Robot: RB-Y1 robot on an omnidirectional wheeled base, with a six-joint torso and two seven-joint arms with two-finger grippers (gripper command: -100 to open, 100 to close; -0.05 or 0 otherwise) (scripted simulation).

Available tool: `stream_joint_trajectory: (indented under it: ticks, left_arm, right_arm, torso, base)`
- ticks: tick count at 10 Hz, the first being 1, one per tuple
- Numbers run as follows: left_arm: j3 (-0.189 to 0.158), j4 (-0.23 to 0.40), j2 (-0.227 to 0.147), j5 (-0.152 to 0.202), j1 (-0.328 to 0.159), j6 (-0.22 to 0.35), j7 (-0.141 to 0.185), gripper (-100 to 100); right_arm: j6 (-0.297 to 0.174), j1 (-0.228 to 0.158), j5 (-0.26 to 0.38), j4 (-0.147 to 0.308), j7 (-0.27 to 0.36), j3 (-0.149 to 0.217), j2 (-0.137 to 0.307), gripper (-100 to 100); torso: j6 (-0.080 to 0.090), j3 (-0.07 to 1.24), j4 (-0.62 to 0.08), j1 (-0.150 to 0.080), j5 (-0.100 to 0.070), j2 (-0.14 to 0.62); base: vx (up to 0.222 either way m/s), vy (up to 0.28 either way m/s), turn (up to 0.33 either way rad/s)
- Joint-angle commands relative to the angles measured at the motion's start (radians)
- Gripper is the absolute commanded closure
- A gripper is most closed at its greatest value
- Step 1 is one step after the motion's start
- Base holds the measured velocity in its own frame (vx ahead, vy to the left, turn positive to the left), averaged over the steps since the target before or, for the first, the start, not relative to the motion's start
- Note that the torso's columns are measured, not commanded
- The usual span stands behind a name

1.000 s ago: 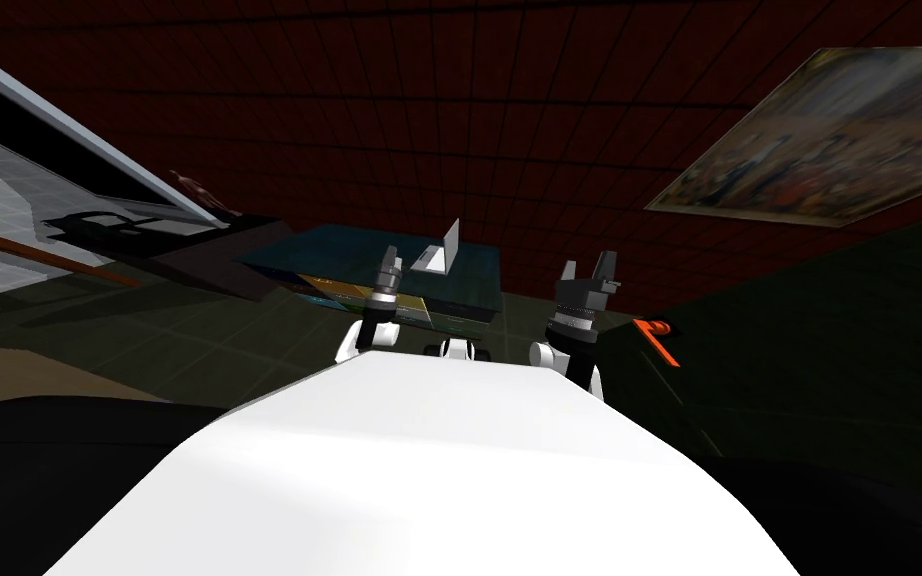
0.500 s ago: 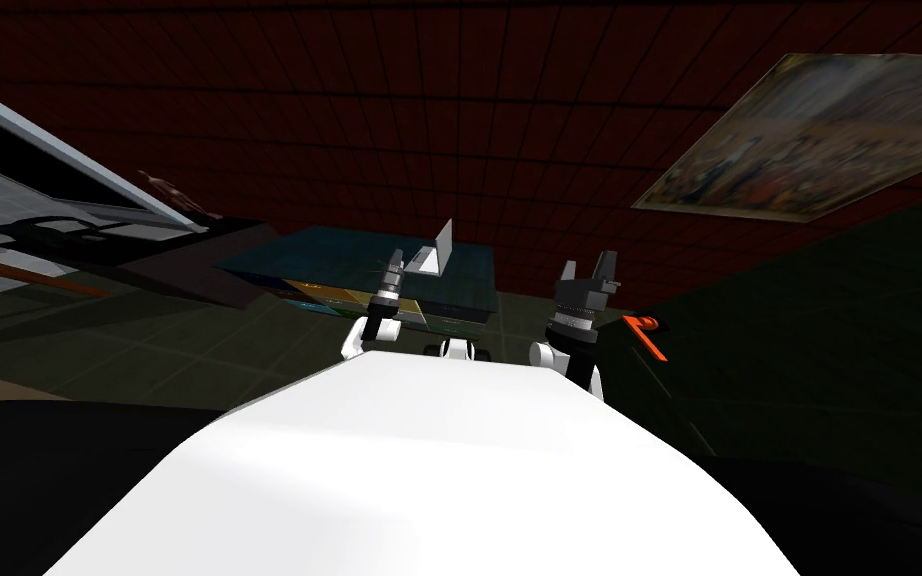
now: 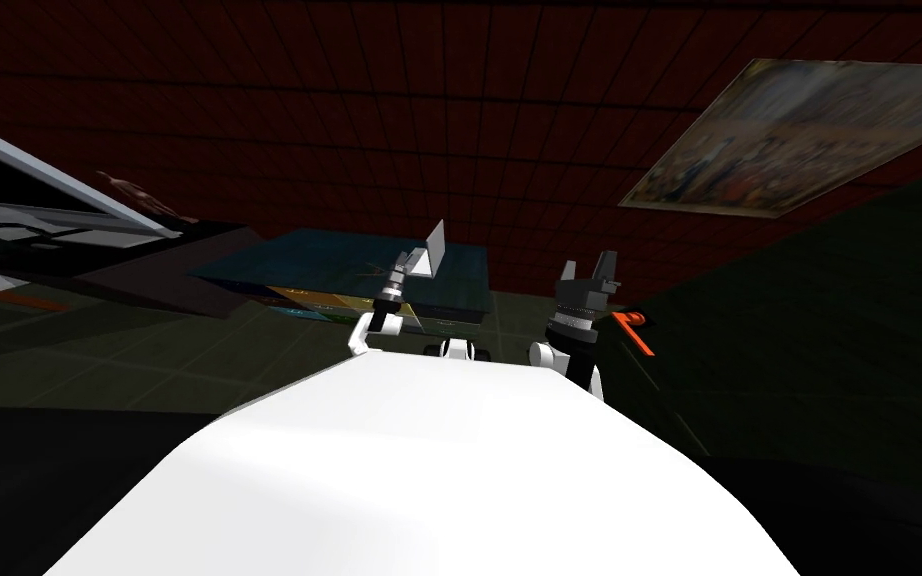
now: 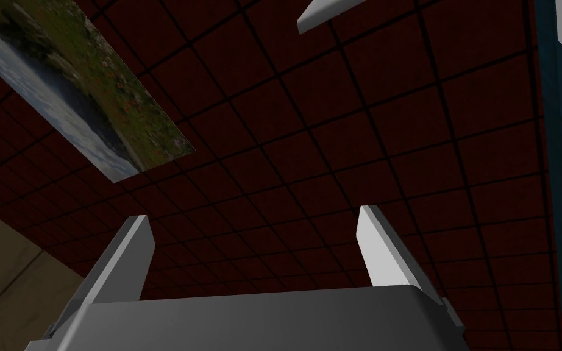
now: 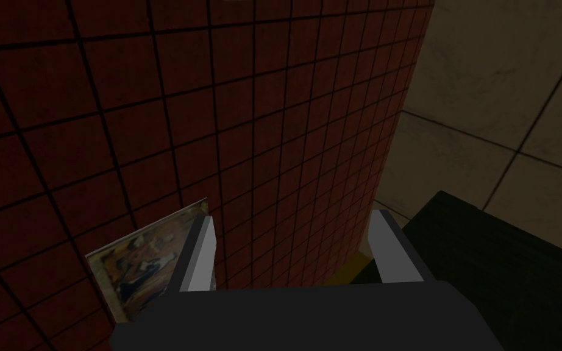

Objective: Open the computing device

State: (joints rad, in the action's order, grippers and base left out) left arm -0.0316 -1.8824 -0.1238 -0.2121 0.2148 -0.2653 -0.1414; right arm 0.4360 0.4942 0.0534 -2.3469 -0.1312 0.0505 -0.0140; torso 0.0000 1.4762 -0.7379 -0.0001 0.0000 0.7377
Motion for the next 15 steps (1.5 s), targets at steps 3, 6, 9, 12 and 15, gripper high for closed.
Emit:
stream_joint_trajectory:
  ticks: [3, 6, 9, 12, 15]
  left_arm:
    - [-0.022, 0.077, -0.014, -0.022, -0.055, 0.049, -0.019, -100]
    - [-0.043, 0.152, -0.042, -0.048, -0.109, 0.107, -0.041, -100]
    - [-0.060, 0.216, -0.064, -0.070, -0.154, 0.155, -0.060, -100]
    - [-0.077, 0.278, -0.081, -0.091, -0.198, 0.202, -0.078, -100]
    - [-0.091, 0.331, -0.096, -0.109, -0.235, 0.242, -0.093, -100]
  right_arm:
    - [0.000, 0.000, 0.000, 0.000, 0.000, 0.000, 0.000, 0]
    - [0.000, 0.000, 0.000, 0.000, 0.000, 0.000, 0.000, 0]
    - [0.000, 0.000, 0.000, 0.000, 0.000, 0.000, 0.000, 0]
    - [0.000, 0.000, 0.000, 0.000, 0.000, 0.000, 0.000, 0]
    - [0.000, 0.000, 0.000, 0.000, 0.000, 0.000, 0.000, 0]
  torso:
    - [0.000, 0.000, 0.000, 0.001, 0.000, 0.001]
    - [0.000, 0.000, 0.000, 0.000, 0.000, 0.000]
    - [0.000, 0.000, 0.000, 0.000, 0.000, 0.000]
    - [0.000, 0.000, 0.000, 0.000, 0.000, 0.001]
    - [0.000, 0.000, 0.000, 0.000, 0.000, 0.001]
  base:
    - [0.024, -0.024, -0.053]
    - [0.033, -0.032, -0.095]
    - [0.045, -0.043, -0.080]
    - [0.039, -0.034, -0.078]
    - [0.031, -0.029, -0.068]
